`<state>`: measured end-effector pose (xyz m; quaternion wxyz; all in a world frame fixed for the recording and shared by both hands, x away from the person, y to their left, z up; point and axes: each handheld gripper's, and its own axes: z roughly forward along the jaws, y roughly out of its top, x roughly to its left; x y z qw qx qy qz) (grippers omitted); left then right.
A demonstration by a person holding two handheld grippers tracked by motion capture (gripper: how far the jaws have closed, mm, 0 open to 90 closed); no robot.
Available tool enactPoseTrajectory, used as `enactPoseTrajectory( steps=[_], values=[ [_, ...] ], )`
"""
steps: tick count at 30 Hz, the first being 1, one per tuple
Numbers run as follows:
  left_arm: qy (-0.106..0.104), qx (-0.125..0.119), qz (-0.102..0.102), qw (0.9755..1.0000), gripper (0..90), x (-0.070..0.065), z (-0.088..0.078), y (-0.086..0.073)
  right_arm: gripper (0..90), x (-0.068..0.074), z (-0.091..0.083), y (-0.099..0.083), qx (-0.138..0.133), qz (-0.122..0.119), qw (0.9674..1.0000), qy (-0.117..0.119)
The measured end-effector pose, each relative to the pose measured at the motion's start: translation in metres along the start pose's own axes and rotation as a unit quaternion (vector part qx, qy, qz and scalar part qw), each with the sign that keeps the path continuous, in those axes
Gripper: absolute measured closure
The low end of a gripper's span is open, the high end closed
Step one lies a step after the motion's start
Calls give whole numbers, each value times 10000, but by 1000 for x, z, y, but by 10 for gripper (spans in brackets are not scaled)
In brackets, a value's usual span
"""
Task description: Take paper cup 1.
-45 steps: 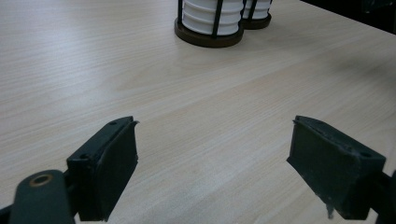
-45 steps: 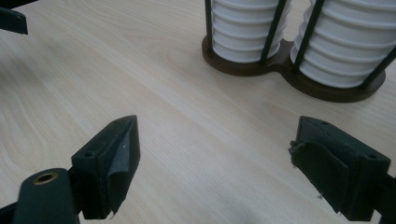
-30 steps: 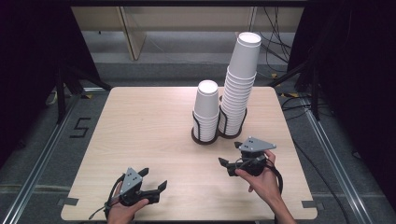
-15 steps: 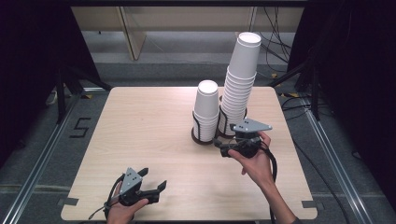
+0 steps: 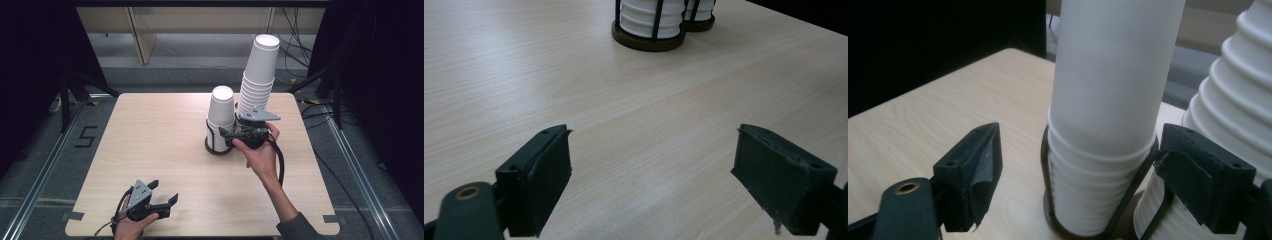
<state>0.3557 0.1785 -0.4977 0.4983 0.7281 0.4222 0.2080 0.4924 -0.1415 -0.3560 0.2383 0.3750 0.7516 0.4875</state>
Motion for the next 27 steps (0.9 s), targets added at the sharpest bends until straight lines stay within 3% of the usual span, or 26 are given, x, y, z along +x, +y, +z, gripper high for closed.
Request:
enactPoseTrajectory(
  steps=[4, 9, 15, 16, 17, 22, 27],
  values=[
    [-7, -16, -14, 10000, 147, 1, 0, 0, 193, 3, 8, 7, -30, -24, 10000, -90],
    [-3, -8, 1, 10000, 147, 0, 0, 0, 191, 5, 22, 23, 51, -112, 9990, -437],
    [4, 44, 24, 10000, 147, -1, 0, 0, 165, 5, 34, 30, 69, 1, 9982, -594],
    [0, 42, 23, 10000, 147, -1, 0, 0, 171, 5, 38, 32, 86, 157, 9979, -626],
    [-2, 42, 10, 10000, 147, -2, 0, 0, 172, 3, 39, 32, 62, 53, 9977, -679],
    [-26, 38, 34, 10000, 147, -2, 0, 0, 177, 4, 48, 35, 94, 279, 9964, -796],
    [-29, 32, 27, 10000, 147, -2, 0, 0, 177, 6, 55, 36, 69, 356, 9950, -931]
  ],
)
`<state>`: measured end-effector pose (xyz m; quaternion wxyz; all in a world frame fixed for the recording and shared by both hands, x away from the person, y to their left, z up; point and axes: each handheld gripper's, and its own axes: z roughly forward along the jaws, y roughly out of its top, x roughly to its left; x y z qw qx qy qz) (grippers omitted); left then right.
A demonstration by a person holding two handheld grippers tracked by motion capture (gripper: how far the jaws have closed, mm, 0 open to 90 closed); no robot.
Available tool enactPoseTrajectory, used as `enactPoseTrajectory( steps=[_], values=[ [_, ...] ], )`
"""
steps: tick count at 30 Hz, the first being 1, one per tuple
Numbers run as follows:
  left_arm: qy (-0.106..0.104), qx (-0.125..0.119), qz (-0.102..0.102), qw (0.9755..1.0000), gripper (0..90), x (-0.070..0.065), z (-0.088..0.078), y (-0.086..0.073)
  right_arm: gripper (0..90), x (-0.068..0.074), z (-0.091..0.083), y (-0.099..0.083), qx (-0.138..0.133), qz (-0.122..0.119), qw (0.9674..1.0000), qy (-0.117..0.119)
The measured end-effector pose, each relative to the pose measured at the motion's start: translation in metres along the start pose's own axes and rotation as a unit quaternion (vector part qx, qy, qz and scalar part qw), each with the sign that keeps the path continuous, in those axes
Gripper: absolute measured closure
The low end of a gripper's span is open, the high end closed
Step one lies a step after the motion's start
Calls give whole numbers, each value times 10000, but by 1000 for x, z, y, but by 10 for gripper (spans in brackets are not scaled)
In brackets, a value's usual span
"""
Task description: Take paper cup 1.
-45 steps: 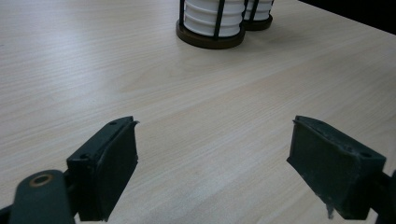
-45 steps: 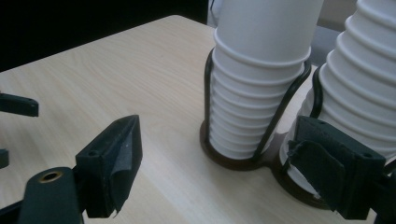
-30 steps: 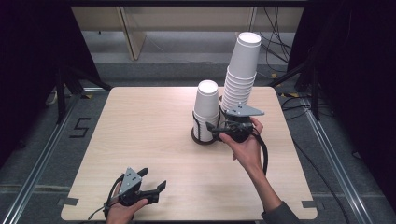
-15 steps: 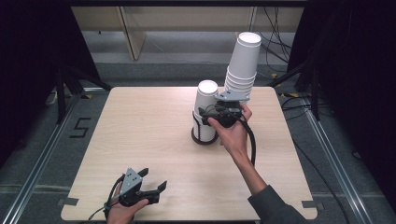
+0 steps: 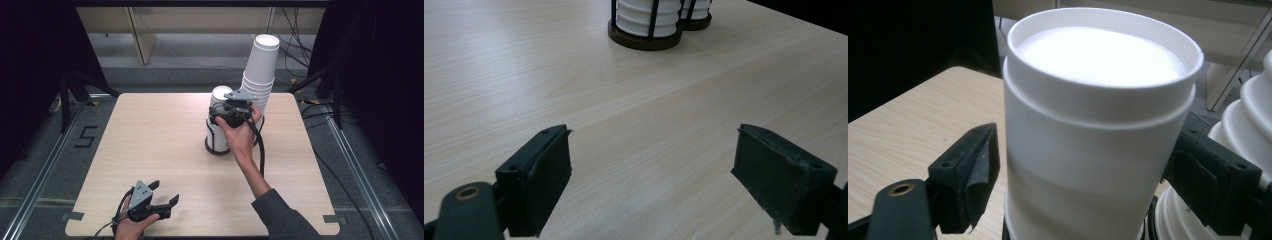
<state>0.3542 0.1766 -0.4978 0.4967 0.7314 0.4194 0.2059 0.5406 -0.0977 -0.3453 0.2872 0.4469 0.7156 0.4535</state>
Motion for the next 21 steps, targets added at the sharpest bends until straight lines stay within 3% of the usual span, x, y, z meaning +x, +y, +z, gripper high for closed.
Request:
enactPoseTrajectory(
  steps=[3, 8, 16, 21],
  values=[
    [-16, -20, -8, 10000, 147, -1, 0, 0, 186, 0, 2, 0, -11, -71, 10000, -62],
    [-11, -2, 26, 10000, 147, -1, 1, 0, 174, 0, 8, 0, 4, 88, 9999, -68],
    [-3, 15, 24, 10000, 147, 0, 1, 0, 176, 0, 14, 4, -39, 130, 9998, -113],
    [-4, -2, 30, 10000, 147, -1, 0, 0, 192, 0, 10, 8, -60, 237, 9996, -102]
  ],
)
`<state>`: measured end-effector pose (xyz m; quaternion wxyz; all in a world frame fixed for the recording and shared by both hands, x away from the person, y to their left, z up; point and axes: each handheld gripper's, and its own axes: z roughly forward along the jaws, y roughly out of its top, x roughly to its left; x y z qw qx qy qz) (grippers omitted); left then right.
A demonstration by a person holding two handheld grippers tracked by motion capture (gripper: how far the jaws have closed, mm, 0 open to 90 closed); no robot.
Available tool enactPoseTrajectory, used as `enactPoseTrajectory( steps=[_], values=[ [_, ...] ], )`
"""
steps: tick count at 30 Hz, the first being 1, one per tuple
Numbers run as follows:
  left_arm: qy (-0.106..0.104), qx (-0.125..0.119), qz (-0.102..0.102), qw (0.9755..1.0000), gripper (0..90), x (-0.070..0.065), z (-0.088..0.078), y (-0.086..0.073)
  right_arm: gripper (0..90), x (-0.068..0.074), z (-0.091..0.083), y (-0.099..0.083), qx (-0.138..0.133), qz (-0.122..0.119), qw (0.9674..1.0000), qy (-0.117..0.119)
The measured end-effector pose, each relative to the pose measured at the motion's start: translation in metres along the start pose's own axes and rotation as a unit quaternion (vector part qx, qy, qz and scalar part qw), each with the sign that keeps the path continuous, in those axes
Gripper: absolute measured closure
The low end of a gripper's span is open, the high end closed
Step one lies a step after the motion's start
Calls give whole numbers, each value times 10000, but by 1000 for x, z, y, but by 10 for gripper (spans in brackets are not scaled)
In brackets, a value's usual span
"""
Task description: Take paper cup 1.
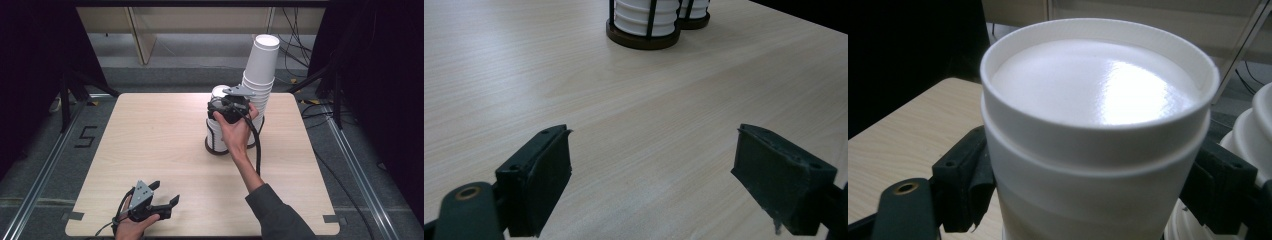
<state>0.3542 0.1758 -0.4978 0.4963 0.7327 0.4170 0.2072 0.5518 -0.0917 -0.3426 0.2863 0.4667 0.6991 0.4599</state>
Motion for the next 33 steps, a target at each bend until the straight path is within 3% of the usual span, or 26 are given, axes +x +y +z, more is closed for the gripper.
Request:
enactPoseTrajectory(
  steps=[14, 21, 27, 33],
  values=[
    [-1, 42, 7, 10000, 147, 0, 0, 0, 194, 5, -25, 34, -420, -215, 9989, 33],
    [-52, 29, -19, 10000, 147, 1, 1, -1, 195, 3, -47, 65, -707, -203, 9969, 272],
    [-82, 54, -13, 10000, 147, 1, 1, -1, 195, 1, -62, 79, -838, -356, 9955, 276],
    [-111, 80, -23, 9999, 147, 1, 3, -2, 195, 1, -75, 76, -789, -347, 9939, 693]
  ],
)
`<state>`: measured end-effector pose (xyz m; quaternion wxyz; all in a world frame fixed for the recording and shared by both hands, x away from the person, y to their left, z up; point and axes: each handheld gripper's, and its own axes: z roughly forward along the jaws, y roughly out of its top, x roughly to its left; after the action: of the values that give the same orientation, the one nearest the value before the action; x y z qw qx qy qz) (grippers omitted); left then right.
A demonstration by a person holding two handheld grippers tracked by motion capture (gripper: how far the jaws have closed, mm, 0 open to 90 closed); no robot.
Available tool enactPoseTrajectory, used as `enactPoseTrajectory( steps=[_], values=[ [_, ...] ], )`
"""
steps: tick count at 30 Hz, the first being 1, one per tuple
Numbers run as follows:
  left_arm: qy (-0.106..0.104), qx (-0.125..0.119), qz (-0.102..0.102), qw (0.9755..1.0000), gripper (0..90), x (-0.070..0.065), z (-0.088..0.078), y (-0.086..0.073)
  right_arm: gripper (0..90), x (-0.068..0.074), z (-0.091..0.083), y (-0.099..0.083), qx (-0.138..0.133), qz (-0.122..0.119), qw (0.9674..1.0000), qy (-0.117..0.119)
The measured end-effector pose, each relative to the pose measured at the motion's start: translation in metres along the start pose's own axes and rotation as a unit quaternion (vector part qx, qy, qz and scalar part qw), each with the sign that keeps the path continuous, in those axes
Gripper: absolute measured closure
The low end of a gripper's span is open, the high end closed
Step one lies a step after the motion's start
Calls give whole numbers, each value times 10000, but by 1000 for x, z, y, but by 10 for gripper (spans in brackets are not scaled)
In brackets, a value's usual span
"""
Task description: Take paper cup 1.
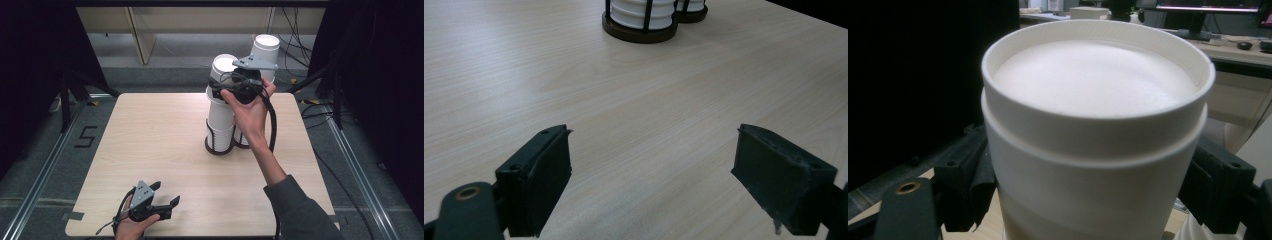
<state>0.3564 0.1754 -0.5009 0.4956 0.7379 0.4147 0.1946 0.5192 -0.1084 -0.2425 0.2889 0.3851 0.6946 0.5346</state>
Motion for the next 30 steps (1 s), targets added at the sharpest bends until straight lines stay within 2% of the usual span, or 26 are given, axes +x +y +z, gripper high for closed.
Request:
enactPoseTrajectory(
  steps=[3, 4, 5, 7, 9, 10, 12, 13, 14, 16, 17, 20, 21, 22, 24, 25, 26, 28, 30],
  values=[
    [4, -13, -8, 10000, 147, 0, 0, 0, 195, 3, -10, -8, 11, -41, 9996, 271],
    [4, -13, -8, 10000, 147, 0, 0, 0, 195, 3, -10, -8, 11, -41, 9996, 271],
    [56, 31, 7, 10000, 147, 1, -1, 1, 195, 8, -19, -16, 26, -176, 9990, 400],
    [60, 33, 3, 10000, 147, 1, -1, 0, 195, 10, -22, -20, 27, -159, 9988, 454],
    [-20, 22, -45, 10000, 147, 0, -1, 0, 195, 18, -32, -35, 71, -299, 9968, 737],
    [-20, 22, -45, 10000, 147, 0, -1, 0, 195, 18, -32, -35, 71, -299, 9968, 737],
    [-41, 4, -4, 10000, 147, 0, -1, 0, 195, 22, -37, -46, 114, -208, 9957, 895],
    [0, 30, 3, 10000, 147, -1, -1, 1, 195, 22, -38, -51, 102, -305, 9953, 910],
    [3, 21, -4, 10000, 147, -1, -1, 1, 195, 25, -42, -65, 138, -217, 9942, 1048],
    [-22, -30, -14, 10000, 147, 0, 0, 1, 195, 26, -43, -69, 168, -238, 9936, 1090],
    [22, -3, -34, 10000, 147, 0, -1, 1, 195, 28, -44, -80, 198, -151, 9925, 1197],
    [23, 4, -17, 10000, 147, 0, -1, 1, 195, 31, -44, -97, 266, -135, 9908, 1322],
    [23, 4, -17, 10000, 147, 0, -1, 1, 195, 31, -44, -97, 266, -135, 9908, 1322],
    [25, 1, -7, 10000, 147, 0, -1, 1, 195, 34, -42, -109, 294, -119, 9896, 1402],
    [7, -15, -8, 10000, 147, 0, -1, 1, 195, 34, -42, -114, 315, -146, 9891, 1433],
    [-5, -26, 2, 10000, 147, 0, -1, 2, 194, 38, -39, -122, 459, -96, 9868, 1552],
    [-5, -26, 2, 10000, 147, 0, -1, 2, 195, 39, -37, -125, 465, -69, 9848, 1675],
    [-19, -106, -7, 9999, 147, 0, -2, 2, 195, 40, -37, -127, 486, 14, 9845, 1684],
    [-14, -158, -36, 9999, 147, 2, -2, 2, 195, 44, -34, -135, 533, -112, 9842, 1684]
  ],
)
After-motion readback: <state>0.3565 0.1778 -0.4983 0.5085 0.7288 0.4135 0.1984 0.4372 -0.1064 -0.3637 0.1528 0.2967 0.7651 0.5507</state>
